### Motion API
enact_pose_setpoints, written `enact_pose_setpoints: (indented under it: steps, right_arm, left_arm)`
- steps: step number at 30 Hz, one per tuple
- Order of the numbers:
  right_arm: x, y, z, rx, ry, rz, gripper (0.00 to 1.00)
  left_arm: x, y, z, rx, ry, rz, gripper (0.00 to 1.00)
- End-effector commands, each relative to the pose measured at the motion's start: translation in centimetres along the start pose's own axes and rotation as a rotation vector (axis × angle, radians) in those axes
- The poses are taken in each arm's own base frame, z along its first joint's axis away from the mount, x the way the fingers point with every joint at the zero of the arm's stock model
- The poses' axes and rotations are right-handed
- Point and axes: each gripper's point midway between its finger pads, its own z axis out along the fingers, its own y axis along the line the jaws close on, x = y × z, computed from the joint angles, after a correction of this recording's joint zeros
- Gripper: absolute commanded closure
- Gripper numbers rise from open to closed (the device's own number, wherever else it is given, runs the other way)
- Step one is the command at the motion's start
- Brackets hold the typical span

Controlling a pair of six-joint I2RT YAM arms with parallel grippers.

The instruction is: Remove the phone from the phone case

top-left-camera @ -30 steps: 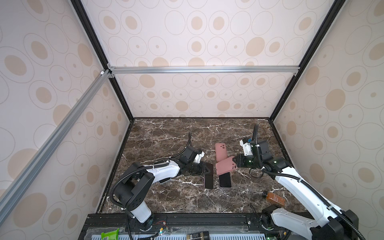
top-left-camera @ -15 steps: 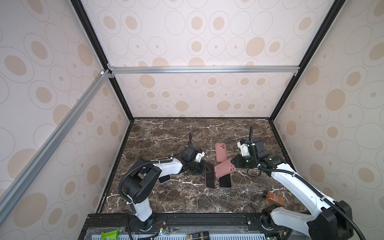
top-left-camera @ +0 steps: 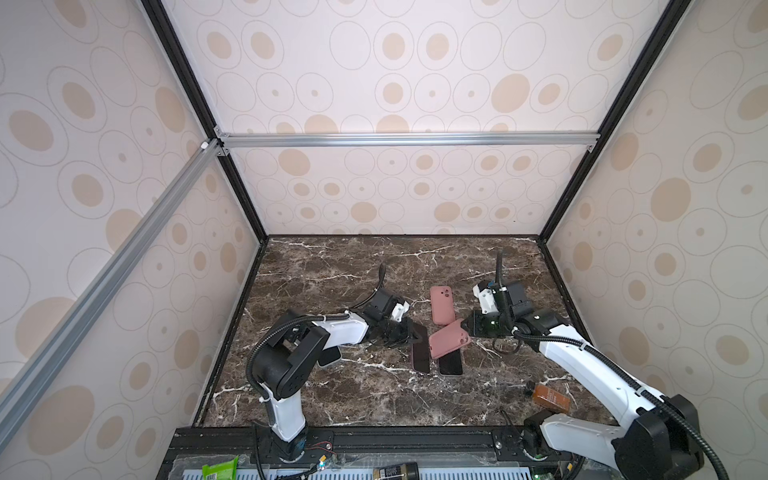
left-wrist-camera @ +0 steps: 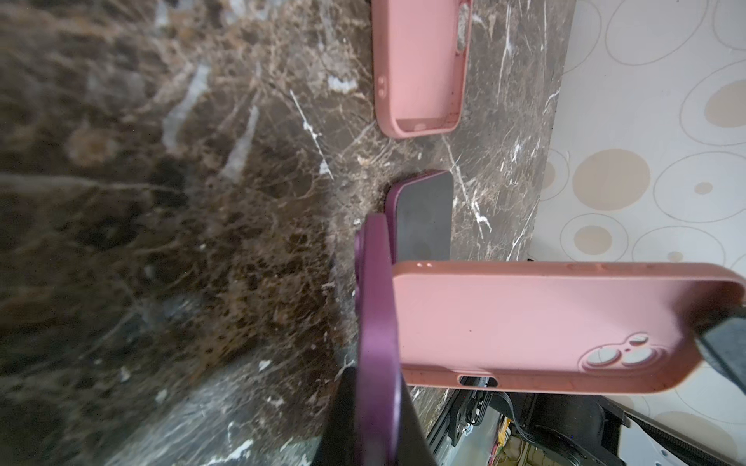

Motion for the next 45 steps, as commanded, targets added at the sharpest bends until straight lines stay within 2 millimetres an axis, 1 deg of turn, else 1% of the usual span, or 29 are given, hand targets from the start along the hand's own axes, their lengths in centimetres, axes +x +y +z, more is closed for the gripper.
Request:
enact_pose_setpoints:
  steps: [1, 6, 13, 19, 25, 27, 30, 32, 35, 37, 39, 42, 43, 45]
  right_arm:
    - [0.1, -0.5, 0.5, 0.011, 0.002, 0.015, 1.0]
    - [0.2, -0.6, 0.8, 0.013, 0.009, 0.018, 1.0]
    - [0.5, -0.6, 1.4, 0.007, 0.028, 0.026, 1.0]
    - [0.8, -0.8, 1.8, 0.007, 0.041, 0.032, 1.0]
    - [0.8, -1.0, 1.7, 0.018, 0.04, 0.025, 1.0]
    - [0.8, -1.0, 1.7, 0.02, 0.042, 0.024, 1.0]
    - [0.7, -1.0, 1.7, 0.021, 0.039, 0.021, 1.0]
    - [0.6, -0.9, 1.7, 0.018, 0.042, 0.018, 1.0]
    - [0.2, -0.5, 1.2, 0.012, 0.031, 0.012, 1.0]
    - [-0.4, -0.1, 0.5, 0.002, 0.008, 0.0, 1.0]
    - [-1.1, 0.7, -0.6, -0.014, -0.028, -0.025, 1.0]
    - [-2.6, 1.6, -2.7, -0.027, -0.102, -0.073, 1.0]
    - [-2.9, 1.9, -3.4, -0.033, -0.126, -0.099, 1.0]
    - [-3.4, 2.6, -4.6, -0.048, -0.158, -0.152, 1.0]
  left_arm:
    - [-1.2, -1.5, -0.3, 0.043, -0.011, -0.008, 0.96]
    - [-1.1, -0.7, -0.1, 0.024, -0.01, -0.023, 0.92]
    - [-0.9, 0.3, 0.0, 0.003, -0.003, -0.048, 0.83]
    - [-0.4, 1.2, 0.2, -0.018, 0.009, -0.062, 0.72]
    - [-0.2, 2.5, 0.2, -0.06, 0.011, -0.072, 0.63]
    - [0.0, 3.2, 0.0, -0.094, 0.009, -0.076, 0.6]
    - [0.4, 4.5, -0.5, -0.149, -0.004, -0.079, 0.59]
    - [0.5, 5.4, -1.1, -0.197, -0.02, -0.079, 0.58]
    - [0.3, 6.0, -2.1, -0.249, -0.049, -0.066, 0.55]
    - [0.0, 5.9, -2.8, -0.273, -0.067, -0.045, 0.54]
    - [-0.7, 5.7, -4.0, -0.317, -0.104, -0.012, 0.53]
    - [-2.3, 4.2, -6.4, -0.361, -0.185, 0.071, 0.55]
    - [-3.1, 3.1, -7.5, -0.36, -0.227, 0.114, 0.57]
    - [-4.5, 0.2, -9.7, -0.332, -0.322, 0.242, 0.73]
